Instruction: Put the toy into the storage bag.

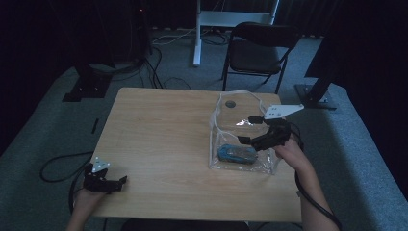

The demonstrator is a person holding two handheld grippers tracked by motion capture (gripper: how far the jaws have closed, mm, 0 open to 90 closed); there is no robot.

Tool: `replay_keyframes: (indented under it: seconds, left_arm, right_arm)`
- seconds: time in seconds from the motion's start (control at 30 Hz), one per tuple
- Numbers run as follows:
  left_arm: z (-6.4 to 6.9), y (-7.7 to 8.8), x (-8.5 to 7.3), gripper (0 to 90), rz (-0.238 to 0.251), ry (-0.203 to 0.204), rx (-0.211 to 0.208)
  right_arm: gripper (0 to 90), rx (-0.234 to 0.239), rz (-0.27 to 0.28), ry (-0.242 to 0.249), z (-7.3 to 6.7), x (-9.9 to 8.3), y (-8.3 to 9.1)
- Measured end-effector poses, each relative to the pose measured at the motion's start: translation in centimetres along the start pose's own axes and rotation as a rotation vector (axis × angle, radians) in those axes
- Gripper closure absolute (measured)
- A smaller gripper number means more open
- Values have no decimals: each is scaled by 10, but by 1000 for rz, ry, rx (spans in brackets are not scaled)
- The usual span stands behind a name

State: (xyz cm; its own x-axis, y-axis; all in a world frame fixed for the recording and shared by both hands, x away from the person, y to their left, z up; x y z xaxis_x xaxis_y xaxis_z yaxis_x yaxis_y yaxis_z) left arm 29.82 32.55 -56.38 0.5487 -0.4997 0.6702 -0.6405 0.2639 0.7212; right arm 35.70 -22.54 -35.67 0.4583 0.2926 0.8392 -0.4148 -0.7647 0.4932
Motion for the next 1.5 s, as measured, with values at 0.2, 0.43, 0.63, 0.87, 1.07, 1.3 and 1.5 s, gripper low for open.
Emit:
replay_keyframes:
  seconds: [0.2, 0.43, 0.63, 0.87, 1.07, 1.3, 1.5]
  left_arm:
    - [0, 0, 0, 3, 0, 1, -2]
    - [0, 0, 0, 3, 0, 1, -1]
    - [0, 0, 0, 3, -2, -1, -2]
    - [0, 0, 0, 3, -3, -2, -3]
    - [0, 0, 0, 3, -2, -3, -3]
    - [0, 0, 0, 3, 0, -2, -2]
    - [0, 0, 0, 3, -2, -3, -3]
  right_arm:
    - [114, 16, 2, 9, -8, -4, 1]
    - [114, 22, 8, 22, -16, -11, -2]
    - [115, 20, 10, 37, -23, -17, -4]
    - [117, 42, 19, 39, -28, -25, -4]
    - [117, 78, 44, 42, -34, -34, -4]
    - [117, 100, 57, 37, -38, -39, -1]
    - [116, 116, 52, 41, -44, -47, -5]
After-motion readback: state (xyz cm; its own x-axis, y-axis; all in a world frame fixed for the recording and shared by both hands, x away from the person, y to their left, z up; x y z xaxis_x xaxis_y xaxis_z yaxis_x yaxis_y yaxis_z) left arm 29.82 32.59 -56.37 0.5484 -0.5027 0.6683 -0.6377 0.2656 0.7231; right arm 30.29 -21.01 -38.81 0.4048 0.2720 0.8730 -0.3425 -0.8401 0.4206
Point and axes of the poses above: each handheld gripper's, and its own axes: y roughly backward along the jaws, x roughly out of its top, z roughly to its right, the point moved 1 cm from there along -y, roughly forward along the jaws, and after that the axes turned 13 degrees about -y, right-handed, at the moved point
